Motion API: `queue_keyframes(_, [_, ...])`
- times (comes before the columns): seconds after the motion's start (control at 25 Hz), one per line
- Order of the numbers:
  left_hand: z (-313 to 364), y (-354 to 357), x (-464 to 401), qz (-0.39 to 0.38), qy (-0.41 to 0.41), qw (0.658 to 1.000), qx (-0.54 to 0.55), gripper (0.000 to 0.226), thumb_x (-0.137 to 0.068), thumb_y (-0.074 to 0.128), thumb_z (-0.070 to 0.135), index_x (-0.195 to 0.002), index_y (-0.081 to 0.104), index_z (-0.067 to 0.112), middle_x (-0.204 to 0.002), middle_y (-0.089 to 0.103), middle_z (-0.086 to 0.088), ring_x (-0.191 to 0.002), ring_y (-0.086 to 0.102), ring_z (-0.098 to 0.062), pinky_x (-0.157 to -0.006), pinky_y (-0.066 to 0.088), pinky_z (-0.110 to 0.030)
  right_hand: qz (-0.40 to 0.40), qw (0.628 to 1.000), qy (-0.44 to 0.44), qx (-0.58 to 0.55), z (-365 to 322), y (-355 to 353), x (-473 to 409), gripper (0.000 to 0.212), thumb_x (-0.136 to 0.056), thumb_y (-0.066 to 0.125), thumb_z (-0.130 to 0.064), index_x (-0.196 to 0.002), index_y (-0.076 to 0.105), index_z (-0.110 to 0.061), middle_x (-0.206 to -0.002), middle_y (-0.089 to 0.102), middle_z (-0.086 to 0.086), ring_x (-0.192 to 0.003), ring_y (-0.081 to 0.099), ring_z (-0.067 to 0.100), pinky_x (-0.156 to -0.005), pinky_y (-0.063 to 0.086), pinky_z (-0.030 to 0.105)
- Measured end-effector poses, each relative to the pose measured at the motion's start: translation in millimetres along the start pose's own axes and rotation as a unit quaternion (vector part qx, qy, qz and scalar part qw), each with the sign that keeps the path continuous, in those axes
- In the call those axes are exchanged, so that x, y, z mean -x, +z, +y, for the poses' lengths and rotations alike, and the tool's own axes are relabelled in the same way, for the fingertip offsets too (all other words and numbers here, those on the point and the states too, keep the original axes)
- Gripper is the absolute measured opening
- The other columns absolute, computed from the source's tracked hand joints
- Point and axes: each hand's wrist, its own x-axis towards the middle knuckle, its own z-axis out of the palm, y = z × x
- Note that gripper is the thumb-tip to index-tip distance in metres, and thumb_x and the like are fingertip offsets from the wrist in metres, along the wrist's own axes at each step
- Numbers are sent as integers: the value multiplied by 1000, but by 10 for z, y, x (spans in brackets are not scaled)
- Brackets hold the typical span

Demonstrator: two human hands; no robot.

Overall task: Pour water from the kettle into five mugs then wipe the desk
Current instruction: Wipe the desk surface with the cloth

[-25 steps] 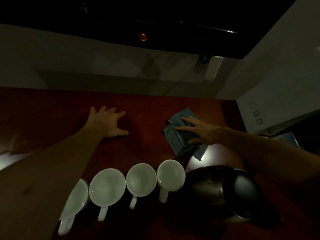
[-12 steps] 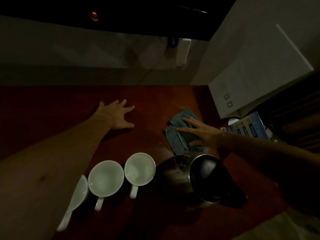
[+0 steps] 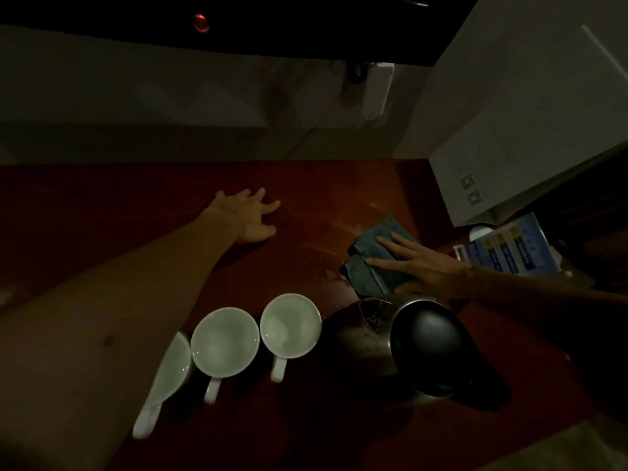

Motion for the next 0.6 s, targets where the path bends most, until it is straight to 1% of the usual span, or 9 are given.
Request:
queue_keyframes(0.12, [-16, -3, 2, 7, 1, 1000, 5, 64, -101, 33, 55, -156, 5, 42, -167, -4, -1, -153, 4, -28, -118, 10, -58, 17, 996, -71, 49, -241, -174, -356, 80, -95, 47, -55, -146, -14, -56, -162, -24, -4, -149, -21, 27, -122, 1, 47])
queue_keyframes(0.24, [-45, -10, 19, 17, 2, 1000, 22, 60, -102, 31, 52, -157, 7, 42, -167, 0, 2, -153, 6, -24, -119, 5, -58, 20, 990, -118, 79, -503, -402, -690, 77, -96, 49, -51, -150, -6, -49, -164, -19, 1, -150, -17, 30, -122, 2, 48])
queue_keyframes(0.36, [-71, -16, 52, 38, 4, 998, 51, 60, -103, 30, 48, -158, 6, 40, -167, 4, 4, -153, 8, -22, -119, 2, -57, 27, 987, -137, 80, -720, -575, -952, 75, -97, 49, -46, -155, 1, -43, -165, -16, 4, -150, -16, 31, -121, 2, 48])
queue_keyframes(0.48, [-192, 18, 169, 62, -1, 997, 48, 59, -104, 30, 46, -158, 6, 39, -167, 2, 4, -153, 5, -22, -119, 2, -56, 26, 984, -152, 87, -974, -780, -1256, 75, -98, 49, -46, -155, -1, -43, -165, -16, 5, -151, -15, 32, -122, 4, 51])
queue_keyframes(0.6, [-495, 109, 369, 68, -31, 995, 69, 58, -104, 29, 46, -158, 10, 38, -167, 4, 4, -153, 5, -22, -119, 2, -57, 25, 982, -156, 100, -1265, -1001, -1577, 77, -98, 49, -47, -154, -4, -44, -165, -16, 6, -150, -14, 34, -122, 7, 54])
